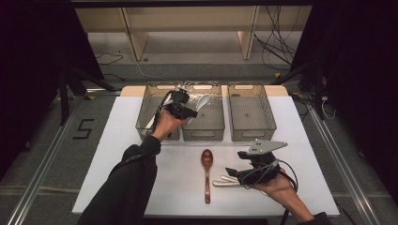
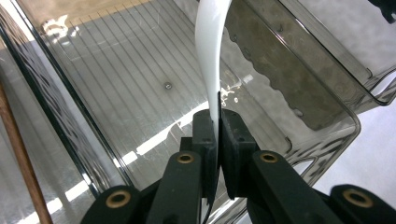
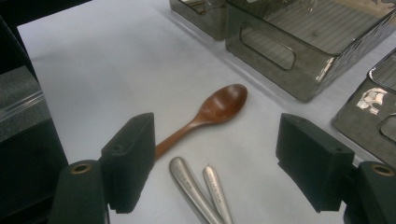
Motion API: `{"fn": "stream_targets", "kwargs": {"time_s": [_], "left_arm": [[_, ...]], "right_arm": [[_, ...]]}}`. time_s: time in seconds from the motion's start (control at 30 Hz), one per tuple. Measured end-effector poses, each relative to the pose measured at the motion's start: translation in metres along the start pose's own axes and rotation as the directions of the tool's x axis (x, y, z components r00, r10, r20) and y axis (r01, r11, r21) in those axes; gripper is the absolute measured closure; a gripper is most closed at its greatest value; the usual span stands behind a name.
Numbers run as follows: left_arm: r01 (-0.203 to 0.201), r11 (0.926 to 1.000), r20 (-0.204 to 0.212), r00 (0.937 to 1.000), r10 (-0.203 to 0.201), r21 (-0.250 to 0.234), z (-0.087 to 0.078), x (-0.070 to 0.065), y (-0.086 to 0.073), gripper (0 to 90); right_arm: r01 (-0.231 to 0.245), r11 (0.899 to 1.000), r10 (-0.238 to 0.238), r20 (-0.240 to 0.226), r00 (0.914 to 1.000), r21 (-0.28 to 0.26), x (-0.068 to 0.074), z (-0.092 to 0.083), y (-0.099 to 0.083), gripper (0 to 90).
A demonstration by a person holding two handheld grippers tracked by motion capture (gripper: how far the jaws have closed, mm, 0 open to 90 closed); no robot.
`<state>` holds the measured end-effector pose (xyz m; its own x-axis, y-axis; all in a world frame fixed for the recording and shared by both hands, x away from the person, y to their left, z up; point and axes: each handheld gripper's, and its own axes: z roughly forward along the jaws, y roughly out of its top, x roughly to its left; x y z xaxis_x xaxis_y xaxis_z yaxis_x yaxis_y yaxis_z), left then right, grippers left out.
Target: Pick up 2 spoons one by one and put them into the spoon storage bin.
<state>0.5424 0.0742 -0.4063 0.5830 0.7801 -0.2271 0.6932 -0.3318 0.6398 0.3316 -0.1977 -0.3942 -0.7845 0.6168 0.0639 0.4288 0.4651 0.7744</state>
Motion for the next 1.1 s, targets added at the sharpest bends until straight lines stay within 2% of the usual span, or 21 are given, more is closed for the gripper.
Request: {"fn": "stream_targets", "kwargs": {"time_s": [0.17,0.4,0.47,0.6,0.73,0.83,0.9,1.1], "left_arm": [[0.005,0.9999,0.001,1.0,-0.005,0.009,0.005,-0.001,-0.002,84.0],[0.038,0.9991,0.003,0.9993,-0.038,0.018,0.008,0.002,-0.004,82.8],[0.051,0.9986,0.015,0.9986,-0.051,0.017,0.007,0.002,-0.004,74.3],[0.045,0.999,0.017,0.9988,-0.045,0.0,-0.001,-0.001,-0.002,66.7],[0.032,0.9989,0.02,0.9992,-0.033,0.034,-0.009,-0.006,-0.002,52.5],[0.032,0.999,0.022,0.9992,-0.032,0.032,-0.017,-0.011,-0.004,45.0],[0.026,0.9995,0.028,0.9992,-0.027,0.018,-0.024,-0.015,-0.008,41.4],[0.002,0.9998,0.035,0.9994,-0.002,0.021,-0.039,-0.028,-0.024,34.0]], "right_arm": [[0.0,1.0,0.0,-0.002,1.0,0.0,0.0,0.0,0.0,29.4],[0.001,1.0,-0.001,-0.001,1.0,0.0,0.0,0.0,0.0,29.4],[0.0,1.0,0.0,-0.002,1.0,0.001,0.0,0.0,0.0,29.4],[0.004,1.0,-0.004,-0.003,1.0,-0.001,0.0,0.0,0.0,29.4],[0.001,1.0,-0.001,-0.001,1.0,-0.001,0.0,0.0,0.0,29.4],[0.0,1.0,0.0,0.001,1.0,-0.002,0.0,0.0,0.0,29.4],[0.0,1.0,0.0,0.002,1.0,-0.002,0.001,-0.001,0.0,29.4],[-0.001,1.0,0.001,0.005,1.0,-0.001,0.001,-0.001,0.0,29.4]]}}
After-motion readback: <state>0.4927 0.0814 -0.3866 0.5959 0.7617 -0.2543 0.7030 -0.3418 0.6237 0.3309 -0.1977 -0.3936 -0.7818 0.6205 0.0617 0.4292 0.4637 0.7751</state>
